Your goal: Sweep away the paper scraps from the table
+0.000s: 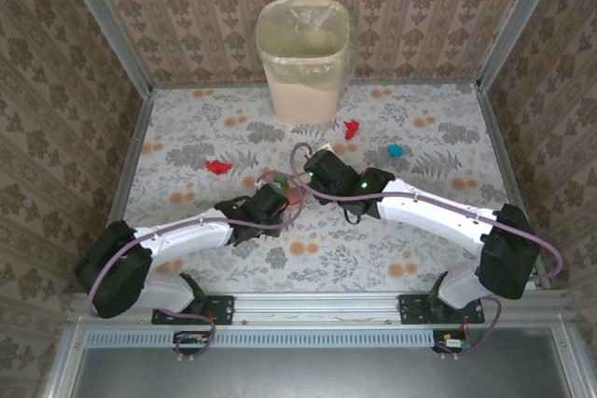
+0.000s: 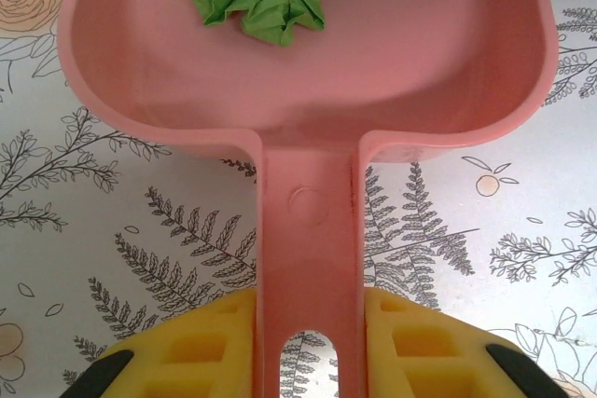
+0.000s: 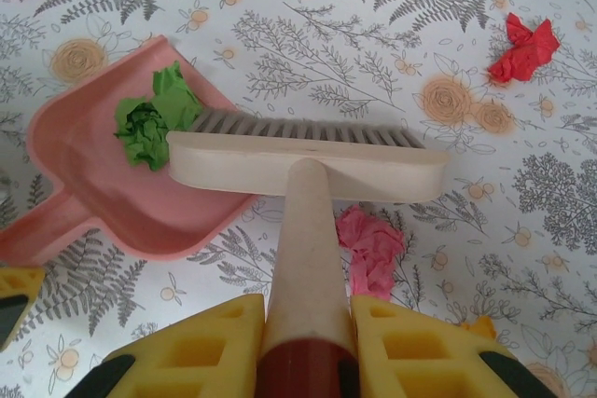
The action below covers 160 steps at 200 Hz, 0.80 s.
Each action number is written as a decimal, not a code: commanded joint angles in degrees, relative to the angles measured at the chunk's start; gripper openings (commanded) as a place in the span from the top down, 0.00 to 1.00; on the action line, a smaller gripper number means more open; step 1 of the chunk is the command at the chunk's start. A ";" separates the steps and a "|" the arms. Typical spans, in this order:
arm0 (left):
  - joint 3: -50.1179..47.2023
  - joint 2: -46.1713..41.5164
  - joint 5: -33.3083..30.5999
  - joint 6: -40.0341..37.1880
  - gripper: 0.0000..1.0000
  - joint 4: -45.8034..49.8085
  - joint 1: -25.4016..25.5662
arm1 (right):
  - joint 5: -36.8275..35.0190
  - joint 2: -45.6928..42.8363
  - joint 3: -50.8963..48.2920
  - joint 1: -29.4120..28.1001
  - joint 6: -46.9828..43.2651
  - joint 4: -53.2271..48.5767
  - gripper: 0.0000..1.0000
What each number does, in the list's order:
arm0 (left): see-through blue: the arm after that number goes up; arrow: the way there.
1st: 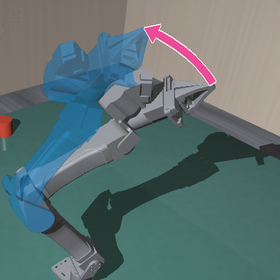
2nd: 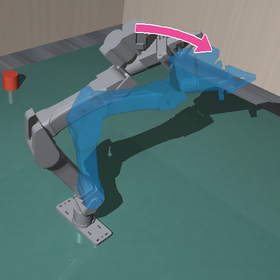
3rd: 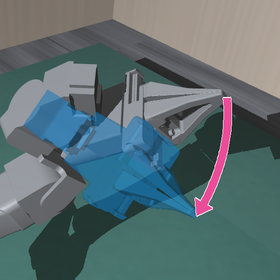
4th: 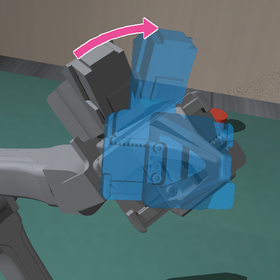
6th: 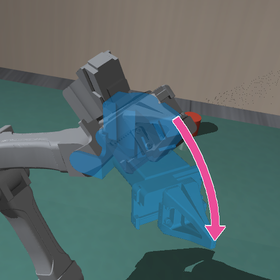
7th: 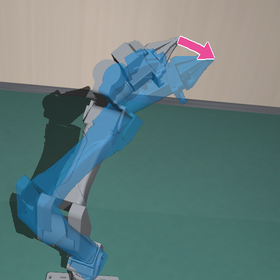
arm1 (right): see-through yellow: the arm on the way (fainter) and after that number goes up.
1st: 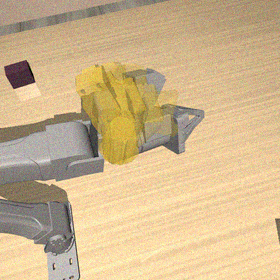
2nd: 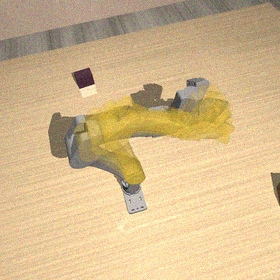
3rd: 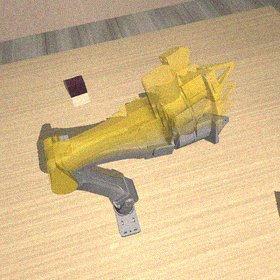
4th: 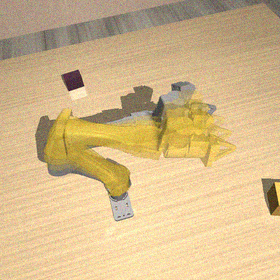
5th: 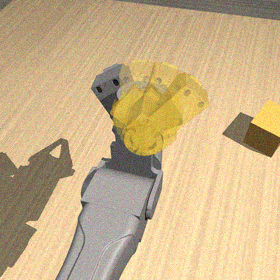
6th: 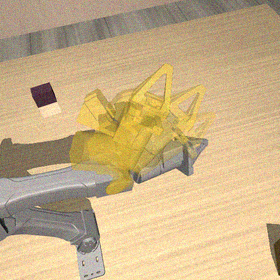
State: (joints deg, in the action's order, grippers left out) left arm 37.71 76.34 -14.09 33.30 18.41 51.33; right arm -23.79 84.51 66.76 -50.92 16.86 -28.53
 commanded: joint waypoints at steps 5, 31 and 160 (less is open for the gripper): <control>-1.57 -0.47 -1.82 -0.69 1.00 -0.20 -0.22 | -2.21 -4.33 -0.82 -0.35 -2.07 0.34 1.00; -2.50 -1.38 -2.00 -1.10 1.00 -1.60 -0.18 | -5.00 -8.52 -1.77 -0.35 -2.19 0.35 1.00; -3.87 -6.07 -9.09 -4.84 1.00 -6.97 5.13 | -25.98 -31.34 -35.60 1.04 -5.53 38.95 1.00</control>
State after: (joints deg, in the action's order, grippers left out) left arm 32.38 71.70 -20.36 30.55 11.51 55.29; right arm -44.18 57.65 34.46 -50.52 12.53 -2.24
